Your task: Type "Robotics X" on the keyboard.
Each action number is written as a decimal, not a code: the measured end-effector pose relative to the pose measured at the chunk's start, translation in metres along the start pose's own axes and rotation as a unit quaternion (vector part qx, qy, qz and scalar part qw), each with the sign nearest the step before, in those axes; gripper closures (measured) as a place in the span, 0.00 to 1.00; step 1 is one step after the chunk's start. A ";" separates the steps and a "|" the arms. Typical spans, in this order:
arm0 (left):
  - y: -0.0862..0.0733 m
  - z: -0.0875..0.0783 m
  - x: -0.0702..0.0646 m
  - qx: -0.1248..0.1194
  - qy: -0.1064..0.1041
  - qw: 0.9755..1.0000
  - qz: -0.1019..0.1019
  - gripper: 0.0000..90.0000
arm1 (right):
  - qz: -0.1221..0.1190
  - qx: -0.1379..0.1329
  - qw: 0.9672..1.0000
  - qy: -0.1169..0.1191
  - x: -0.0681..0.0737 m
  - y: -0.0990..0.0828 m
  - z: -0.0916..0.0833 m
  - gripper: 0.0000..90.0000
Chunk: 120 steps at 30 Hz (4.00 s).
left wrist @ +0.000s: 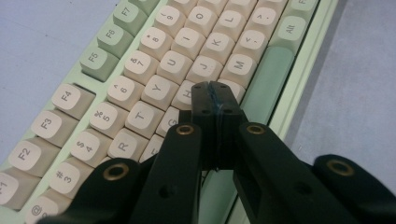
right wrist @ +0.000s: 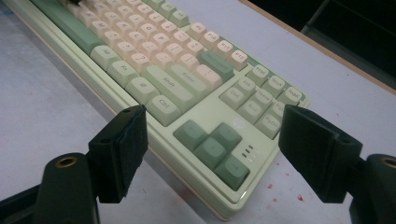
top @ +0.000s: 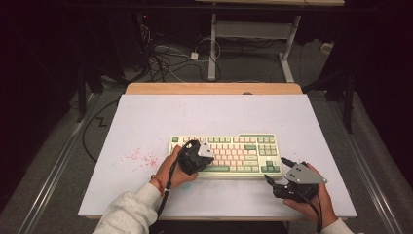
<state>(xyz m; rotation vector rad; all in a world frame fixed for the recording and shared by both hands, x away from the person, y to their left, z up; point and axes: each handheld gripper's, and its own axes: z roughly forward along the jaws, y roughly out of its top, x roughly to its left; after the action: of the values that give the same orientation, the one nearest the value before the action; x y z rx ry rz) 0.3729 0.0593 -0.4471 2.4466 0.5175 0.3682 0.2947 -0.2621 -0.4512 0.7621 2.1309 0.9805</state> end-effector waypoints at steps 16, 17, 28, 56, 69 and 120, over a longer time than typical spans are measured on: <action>-0.002 -0.012 0.001 -0.022 0.021 1.000 0.000 0.94 | -0.002 -0.002 1.000 -0.008 -0.002 0.000 -0.002 0.27; -0.003 -0.015 0.001 -0.024 0.027 0.999 -0.001 0.93 | -0.002 -0.001 1.000 -0.008 -0.002 0.000 -0.001 0.27; -0.018 -0.037 0.008 -0.062 0.071 0.996 -0.010 0.66 | 0.004 -0.002 1.000 -0.011 -0.003 0.000 -0.002 0.28; -0.080 -0.067 0.007 -0.086 0.147 0.985 -0.013 0.20 | -0.001 0.007 1.000 0.001 -0.001 0.000 0.000 0.30; -0.109 -0.073 0.003 -0.067 0.161 0.984 -0.036 0.19 | 0.004 0.011 0.999 0.034 0.000 0.004 0.003 0.68; -0.138 -0.074 -0.009 -0.036 0.136 0.988 -0.059 0.20 | -0.046 0.081 0.988 0.124 0.023 0.091 0.132 1.00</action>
<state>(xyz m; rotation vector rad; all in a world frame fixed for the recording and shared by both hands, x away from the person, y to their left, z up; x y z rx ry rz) 0.2993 0.1948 -0.4752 2.2965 0.7464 0.6644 0.4014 -0.1405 -0.4515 0.6394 2.4622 0.8992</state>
